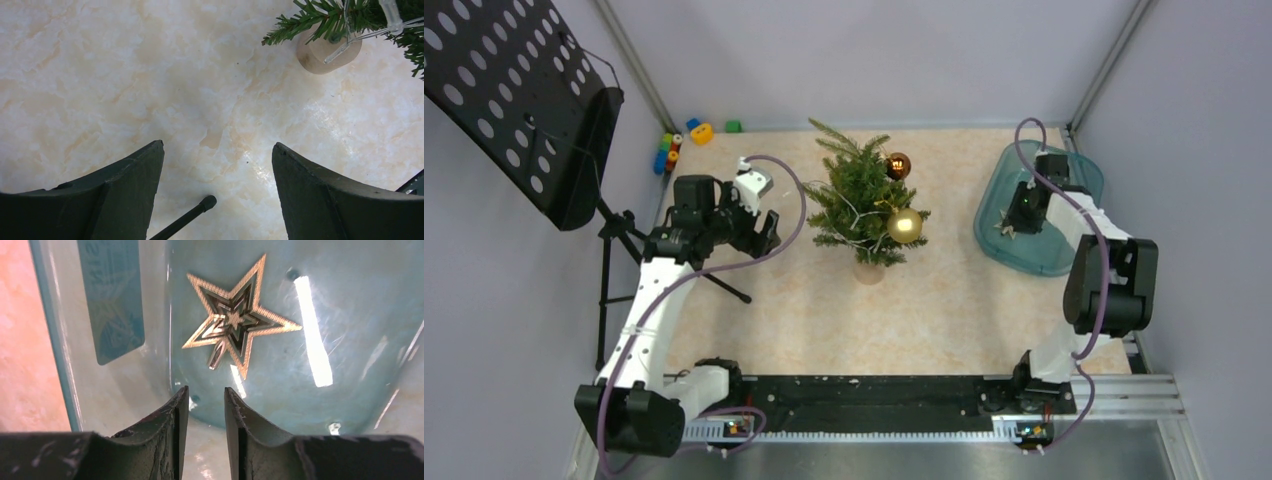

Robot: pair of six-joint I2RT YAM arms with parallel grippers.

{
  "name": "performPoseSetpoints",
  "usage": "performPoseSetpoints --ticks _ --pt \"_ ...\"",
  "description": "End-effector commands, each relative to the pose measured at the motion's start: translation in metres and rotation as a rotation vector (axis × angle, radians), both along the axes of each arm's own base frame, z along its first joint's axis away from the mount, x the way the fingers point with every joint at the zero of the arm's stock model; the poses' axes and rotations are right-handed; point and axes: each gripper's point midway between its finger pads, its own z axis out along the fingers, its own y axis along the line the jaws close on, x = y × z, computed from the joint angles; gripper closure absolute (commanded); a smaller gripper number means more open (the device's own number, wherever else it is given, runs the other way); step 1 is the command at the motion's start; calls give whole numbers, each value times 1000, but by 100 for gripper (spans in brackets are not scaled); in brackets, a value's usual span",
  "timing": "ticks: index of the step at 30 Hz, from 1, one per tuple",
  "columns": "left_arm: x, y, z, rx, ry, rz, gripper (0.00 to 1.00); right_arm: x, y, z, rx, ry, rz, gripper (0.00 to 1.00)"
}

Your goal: Decorate the small christmas tree

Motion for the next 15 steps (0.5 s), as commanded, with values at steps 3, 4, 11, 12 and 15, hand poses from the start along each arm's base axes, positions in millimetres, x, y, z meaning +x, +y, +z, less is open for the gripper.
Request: performPoseSetpoints --ticks 3,4,11,12,15 --pt "0 -9 22 -22 -89 -37 16 2 14 -2 9 7 -47 68" --pt "0 -10 22 -22 -87 -42 16 3 14 -4 11 10 -55 68" --pt "-2 -19 17 -4 -81 -73 16 -1 -2 -24 -60 100 -108 69" --pt "-2 -19 18 -2 -82 -75 16 -3 -4 -25 -74 108 -110 70" --pt "-2 -20 17 2 -81 -77 16 -6 -5 -31 -81 134 -104 70"
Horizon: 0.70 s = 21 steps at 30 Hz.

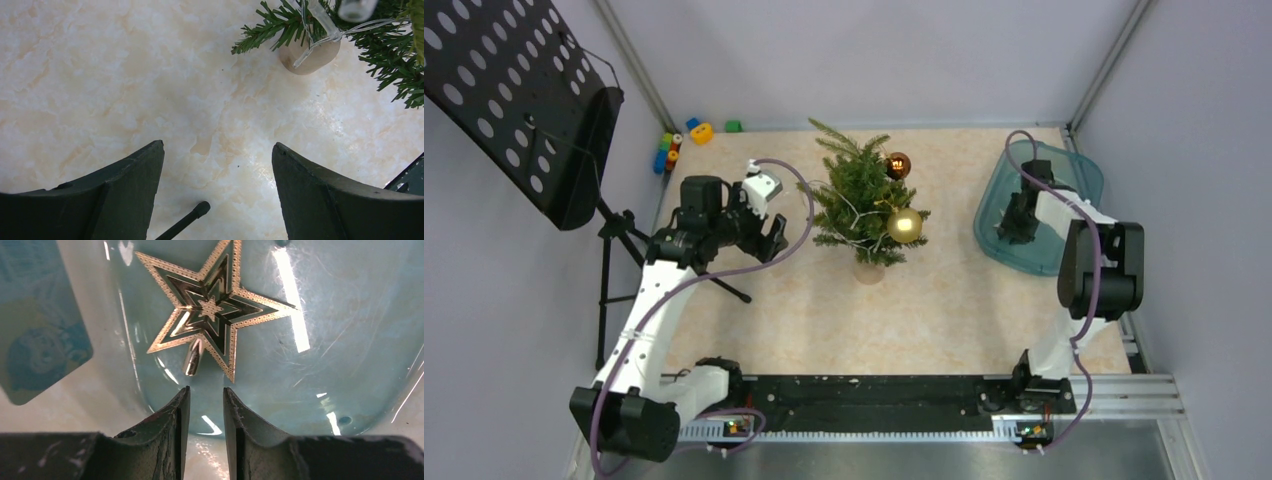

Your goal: Decorate the small christmas tree

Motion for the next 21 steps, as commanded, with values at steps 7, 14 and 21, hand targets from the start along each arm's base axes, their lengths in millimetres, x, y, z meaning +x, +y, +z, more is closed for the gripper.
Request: performPoseSetpoints --ticks 7,14,21 --pt "6 -1 10 12 -60 -7 16 14 -16 0 -30 8 -26 69" --pt "7 -1 10 14 -60 -4 17 19 -48 -5 -51 9 -59 69" --pt "7 1 8 20 -60 1 16 28 -50 17 -62 0 16 65"
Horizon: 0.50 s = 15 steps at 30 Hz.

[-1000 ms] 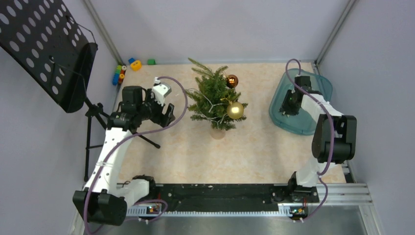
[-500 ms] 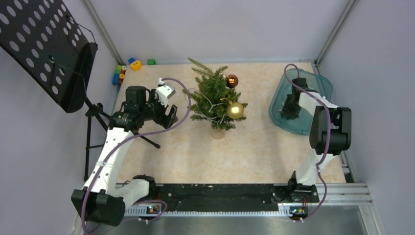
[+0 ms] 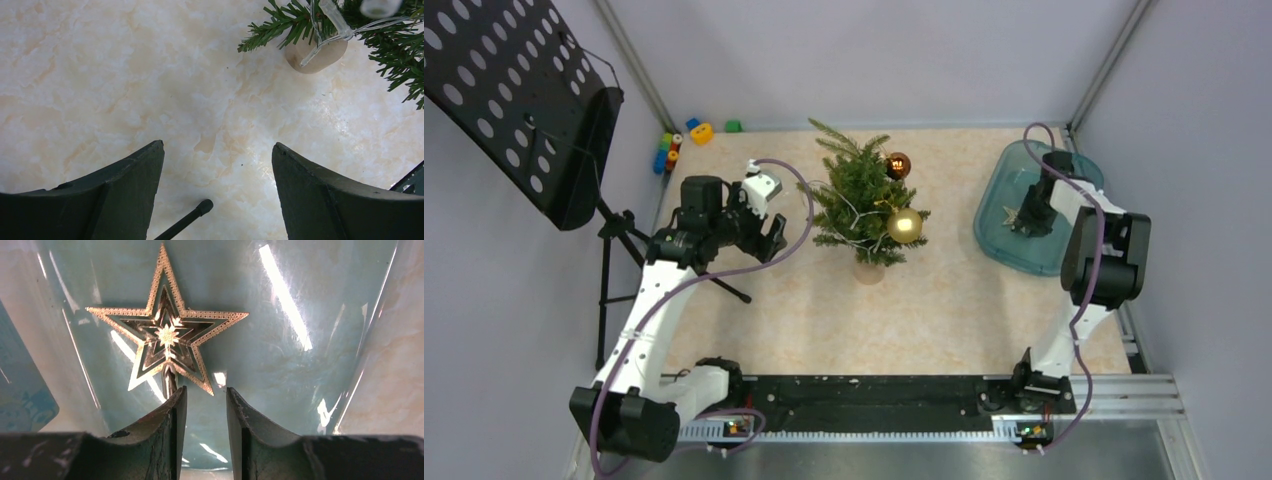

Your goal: Decorate the small christmas tree

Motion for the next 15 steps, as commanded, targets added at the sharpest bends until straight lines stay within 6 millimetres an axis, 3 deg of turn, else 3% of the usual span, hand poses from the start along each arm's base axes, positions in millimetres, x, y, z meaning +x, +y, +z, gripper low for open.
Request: performPoseSetpoints --ticks 1,5,8,15 --pt "6 -1 9 4 -57 -8 16 10 0 26 -19 -34 72 65" --pt "8 -1 9 3 -57 -11 16 7 17 41 -15 -72 95 61" --pt "7 -1 9 1 -56 -9 16 9 25 40 -4 -72 90 61" --pt "6 -1 8 5 -54 -9 17 13 10 23 -71 4 34 64"
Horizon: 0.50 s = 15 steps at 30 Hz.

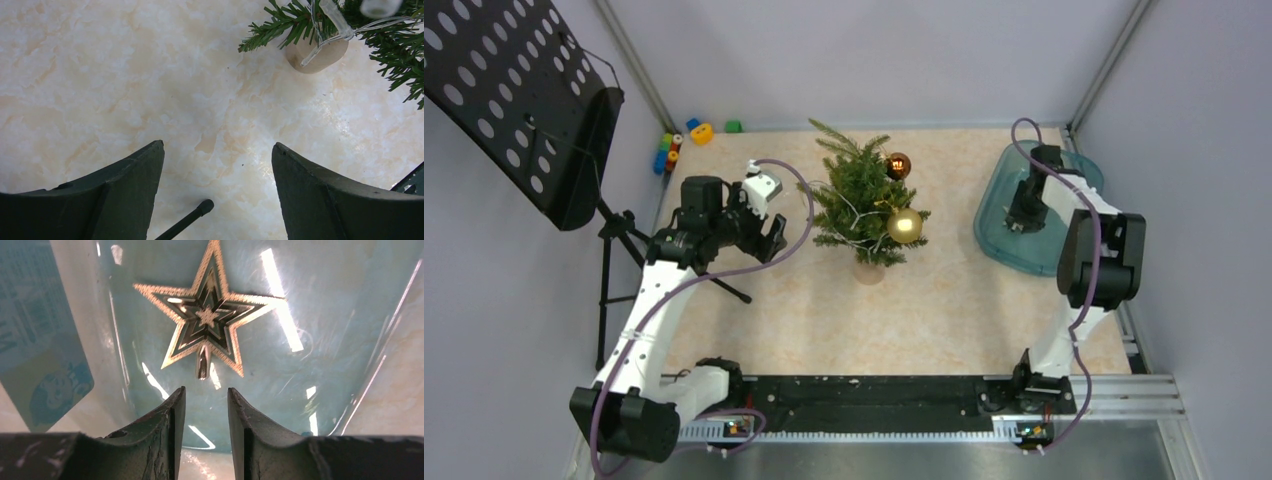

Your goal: Decorate the small christmas tree

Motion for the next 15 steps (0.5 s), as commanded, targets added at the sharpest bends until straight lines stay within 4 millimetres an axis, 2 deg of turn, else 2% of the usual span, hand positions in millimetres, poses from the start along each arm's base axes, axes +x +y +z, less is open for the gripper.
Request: performPoseSetpoints --ticks 1,9,15 --pt "6 -2 8 1 -51 -11 17 13 -15 5 -74 -3 -50 64" --pt "7 -1 7 3 -49 -13 17 23 -3 -5 -6 -2 -41 67" --pt "7 -2 6 1 -45 -16 17 21 -7 -10 -37 15 -49 68"
